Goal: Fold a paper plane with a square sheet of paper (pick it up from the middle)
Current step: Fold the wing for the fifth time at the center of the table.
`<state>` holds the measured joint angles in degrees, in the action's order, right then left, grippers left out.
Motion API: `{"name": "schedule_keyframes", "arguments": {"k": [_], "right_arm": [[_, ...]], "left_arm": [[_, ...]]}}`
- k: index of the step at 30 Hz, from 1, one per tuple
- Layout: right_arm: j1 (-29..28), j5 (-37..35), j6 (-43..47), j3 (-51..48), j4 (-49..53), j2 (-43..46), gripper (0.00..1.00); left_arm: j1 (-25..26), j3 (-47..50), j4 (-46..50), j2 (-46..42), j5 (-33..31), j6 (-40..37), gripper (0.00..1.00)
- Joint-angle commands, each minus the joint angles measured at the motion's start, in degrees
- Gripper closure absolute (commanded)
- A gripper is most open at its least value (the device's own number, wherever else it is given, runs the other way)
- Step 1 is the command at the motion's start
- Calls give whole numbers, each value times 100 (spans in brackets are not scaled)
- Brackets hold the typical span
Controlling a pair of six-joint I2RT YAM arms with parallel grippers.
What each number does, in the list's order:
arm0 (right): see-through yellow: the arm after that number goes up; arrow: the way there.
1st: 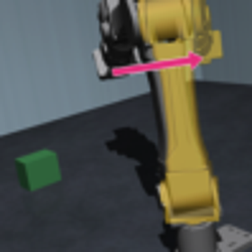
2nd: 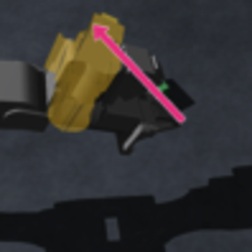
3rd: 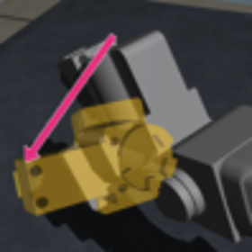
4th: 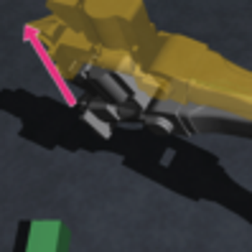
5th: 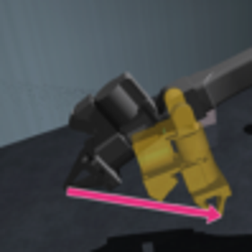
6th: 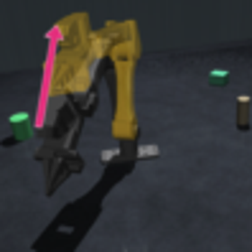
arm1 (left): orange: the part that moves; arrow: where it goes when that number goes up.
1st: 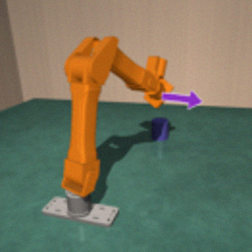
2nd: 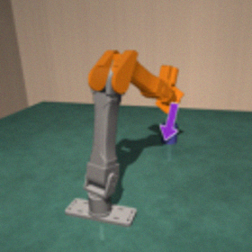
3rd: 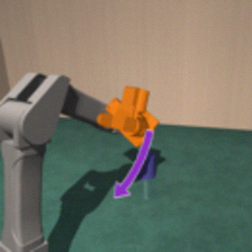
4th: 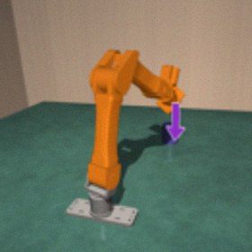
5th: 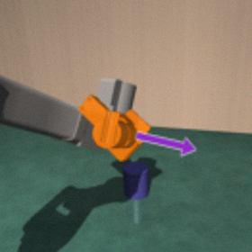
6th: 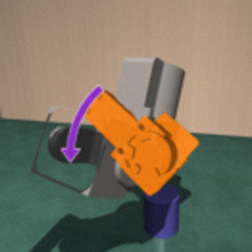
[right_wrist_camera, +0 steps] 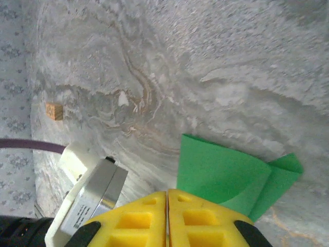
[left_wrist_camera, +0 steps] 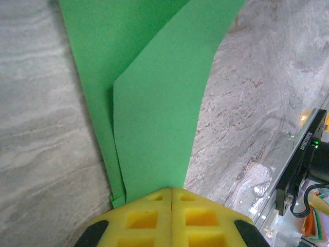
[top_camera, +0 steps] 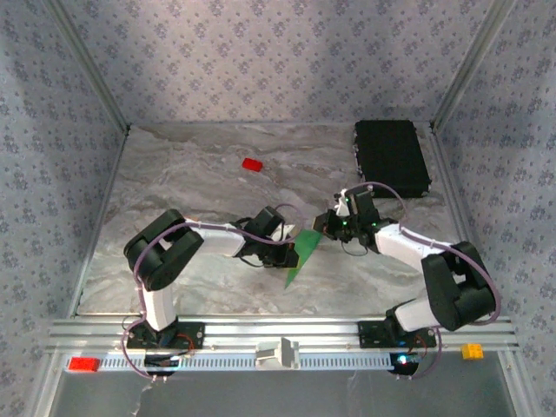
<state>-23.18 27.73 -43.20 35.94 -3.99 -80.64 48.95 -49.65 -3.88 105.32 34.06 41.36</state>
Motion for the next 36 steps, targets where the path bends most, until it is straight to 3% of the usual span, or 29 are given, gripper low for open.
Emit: {"name": "schedule_keyframes", "arguments": {"k": [1, 12, 23, 36], "right_arm": [[-261, -60, 141, -16, 195, -89, 90], [-811, -348, 68, -224, -288, -843, 92], [-273, -226, 68, -223, -690, -1424, 92], [324, -325, 343, 75, -246, -1401, 91]], "left_arm": [[-5, 166, 573, 93, -75, -142, 100], [-7, 290, 388, 101, -102, 25, 100], [-8, 285, 432, 156, -91, 35, 100], [-13, 264, 511, 197, -97, -29, 100]]}}
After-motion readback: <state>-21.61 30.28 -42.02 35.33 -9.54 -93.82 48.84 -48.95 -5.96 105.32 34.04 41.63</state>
